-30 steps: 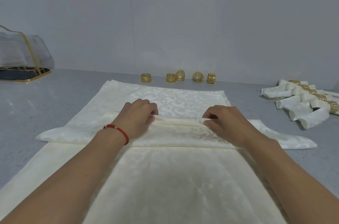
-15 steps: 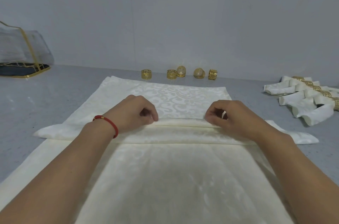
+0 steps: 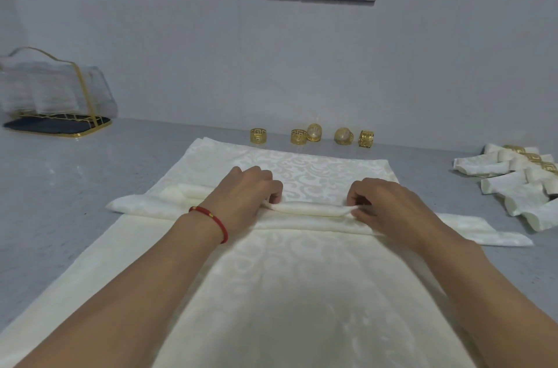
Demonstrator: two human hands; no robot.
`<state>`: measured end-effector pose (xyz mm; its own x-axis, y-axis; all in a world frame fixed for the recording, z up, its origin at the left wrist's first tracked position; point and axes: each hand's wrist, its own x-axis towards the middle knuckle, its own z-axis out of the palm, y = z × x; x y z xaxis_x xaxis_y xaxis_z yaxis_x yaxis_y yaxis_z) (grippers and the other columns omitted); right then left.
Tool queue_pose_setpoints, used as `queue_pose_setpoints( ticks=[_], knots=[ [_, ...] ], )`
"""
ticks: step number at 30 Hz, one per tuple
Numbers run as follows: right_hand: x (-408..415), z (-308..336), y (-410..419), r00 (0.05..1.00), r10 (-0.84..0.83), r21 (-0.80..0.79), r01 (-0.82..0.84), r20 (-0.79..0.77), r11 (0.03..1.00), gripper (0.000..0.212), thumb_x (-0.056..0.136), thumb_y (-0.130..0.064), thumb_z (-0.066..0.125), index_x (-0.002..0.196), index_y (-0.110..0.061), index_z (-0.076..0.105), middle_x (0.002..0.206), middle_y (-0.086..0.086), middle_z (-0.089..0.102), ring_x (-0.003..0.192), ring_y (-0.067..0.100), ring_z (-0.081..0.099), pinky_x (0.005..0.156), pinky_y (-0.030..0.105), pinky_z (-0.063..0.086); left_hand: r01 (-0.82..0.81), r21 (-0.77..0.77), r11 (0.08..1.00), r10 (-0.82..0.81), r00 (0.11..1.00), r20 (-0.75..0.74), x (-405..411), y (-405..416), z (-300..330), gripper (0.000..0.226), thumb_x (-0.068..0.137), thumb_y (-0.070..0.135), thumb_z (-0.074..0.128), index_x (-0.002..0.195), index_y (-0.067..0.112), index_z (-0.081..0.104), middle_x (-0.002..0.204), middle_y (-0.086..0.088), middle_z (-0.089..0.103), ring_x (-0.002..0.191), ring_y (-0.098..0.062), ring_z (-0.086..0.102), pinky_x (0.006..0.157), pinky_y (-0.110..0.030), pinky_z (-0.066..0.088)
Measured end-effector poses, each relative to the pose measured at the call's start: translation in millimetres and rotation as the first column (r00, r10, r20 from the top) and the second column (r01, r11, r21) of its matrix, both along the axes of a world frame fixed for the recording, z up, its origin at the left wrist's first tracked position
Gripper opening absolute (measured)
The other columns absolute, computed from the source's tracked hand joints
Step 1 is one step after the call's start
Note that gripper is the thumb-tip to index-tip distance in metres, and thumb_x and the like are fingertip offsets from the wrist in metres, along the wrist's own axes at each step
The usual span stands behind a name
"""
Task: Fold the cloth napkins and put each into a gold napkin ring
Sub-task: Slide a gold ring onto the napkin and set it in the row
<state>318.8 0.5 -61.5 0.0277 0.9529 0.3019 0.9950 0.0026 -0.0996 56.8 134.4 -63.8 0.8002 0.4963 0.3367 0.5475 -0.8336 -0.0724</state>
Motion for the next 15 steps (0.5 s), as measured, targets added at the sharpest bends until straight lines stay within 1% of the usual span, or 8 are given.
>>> queue_pose_setpoints(
  ticks=[2, 4, 7, 9, 10, 11, 13, 15],
  knots=[
    [-2.7, 2.8, -1.6, 1.0, -0.006, -0.027, 0.006, 0.029, 1.0, 0.016, 0.093, -0.019, 0.066, 0.092, -0.033, 0.058, 0.09, -0.017, 0.057, 0.086, 0.006, 0.052, 0.068, 0.022, 0.044, 0.001, -0.077, 0.997, -0.006, 0.998, -0.067, -0.5, -3.8, 5.0, 0.042, 0.078, -0.007, 0.053, 0.099, 0.029, 0.058, 0.091, 0.016, 0.044, 0.088, -0.01, 0.042, 0.073, -0.027, 0.027],
    [-2.4, 4.5, -3.1, 1.0, -0.014, -0.09, 0.016, 0.016, 0.996, 0.015, 0.091, -0.02, 0.064, 0.093, -0.035, 0.061, 0.092, -0.018, 0.058, 0.088, 0.005, 0.052, 0.07, 0.022, 0.046, -0.026, -0.235, 0.972, -0.004, 0.991, -0.13, -1.7, -5.5, 13.3, 0.041, 0.082, -0.005, 0.053, 0.109, 0.026, 0.061, 0.097, 0.014, 0.047, 0.094, -0.01, 0.045, 0.08, -0.026, 0.037],
    [-2.3, 7.3, -8.8, 0.982, -0.001, -0.083, -0.015, -0.188, 0.996, 0.006, 0.089, -0.034, 0.065, 0.083, -0.034, 0.067, 0.092, -0.017, 0.063, 0.086, 0.003, 0.059, 0.075, 0.029, 0.052, -0.062, -0.42, 0.905, 0.044, 0.998, -0.052, -8.2, -8.8, 22.5, 0.029, 0.091, 0.007, 0.054, 0.109, 0.024, 0.069, 0.102, 0.011, 0.06, 0.097, -0.009, 0.056, 0.088, -0.021, 0.045],
    [0.1, 1.1, -8.2, 0.964, 0.001, 0.001, 0.0, -0.267, 1.0, 0.014, 0.092, -0.037, 0.065, 0.079, -0.034, 0.065, 0.09, -0.015, 0.062, 0.083, 0.006, 0.059, 0.074, 0.03, 0.05, -0.088, -0.426, 0.9, 0.114, 0.993, 0.036, -9.4, -12.0, 17.8, 0.023, 0.094, 0.013, 0.056, 0.108, 0.024, 0.07, 0.095, 0.009, 0.064, 0.092, -0.012, 0.06, 0.085, -0.024, 0.048],
    [1.3, -5.9, -3.4, 0.968, -0.004, 0.02, 0.01, -0.251, 1.0, 0.01, 0.095, -0.037, 0.065, 0.085, -0.035, 0.065, 0.093, -0.016, 0.06, 0.086, 0.007, 0.056, 0.076, 0.03, 0.047, -0.11, -0.426, 0.898, 0.149, 0.987, 0.059, -8.4, -11.9, 11.1, 0.023, 0.094, 0.014, 0.058, 0.111, 0.024, 0.068, 0.094, 0.008, 0.063, 0.091, -0.014, 0.06, 0.086, -0.026, 0.049],
    [2.3, -12.4, -0.5, 0.976, 0.002, 0.022, 0.003, -0.219, 1.0, 0.004, 0.097, -0.038, 0.064, 0.093, -0.037, 0.065, 0.096, -0.017, 0.057, 0.091, 0.007, 0.053, 0.082, 0.031, 0.044, -0.135, -0.419, 0.898, 0.175, 0.983, 0.06, -6.8, -13.1, 6.1, 0.026, 0.094, 0.015, 0.059, 0.117, 0.024, 0.067, 0.097, 0.007, 0.06, 0.095, -0.016, 0.059, 0.089, -0.029, 0.049],
    [3.5, -21.8, 2.4, 0.987, 0.057, 0.011, -0.056, -0.153, 0.998, 0.011, 0.102, -0.037, 0.058, 0.108, -0.037, 0.067, 0.101, -0.02, 0.054, 0.097, 0.006, 0.049, 0.089, 0.034, 0.041, -0.167, -0.365, 0.916, 0.182, 0.983, 0.006, -4.9, -16.5, -0.2, 0.03, 0.098, 0.017, 0.056, 0.126, 0.023, 0.064, 0.114, 0.002, 0.054, 0.11, -0.02, 0.054, 0.097, -0.036, 0.046],
    [4.6, -23.8, 4.1, 0.992, 0.103, 0.043, -0.1, -0.068, 0.994, 0.015, 0.104, -0.032, 0.055, 0.111, -0.032, 0.069, 0.103, -0.018, 0.056, 0.096, 0.009, 0.05, 0.088, 0.036, 0.043, -0.187, -0.245, 0.951, 0.191, 0.981, -0.007, -4.7, -20.9, -4.6, 0.028, 0.099, 0.017, 0.052, 0.123, 0.024, 0.063, 0.121, 0.003, 0.053, 0.116, -0.02, 0.047, 0.096, -0.037, 0.042]
  ],
)
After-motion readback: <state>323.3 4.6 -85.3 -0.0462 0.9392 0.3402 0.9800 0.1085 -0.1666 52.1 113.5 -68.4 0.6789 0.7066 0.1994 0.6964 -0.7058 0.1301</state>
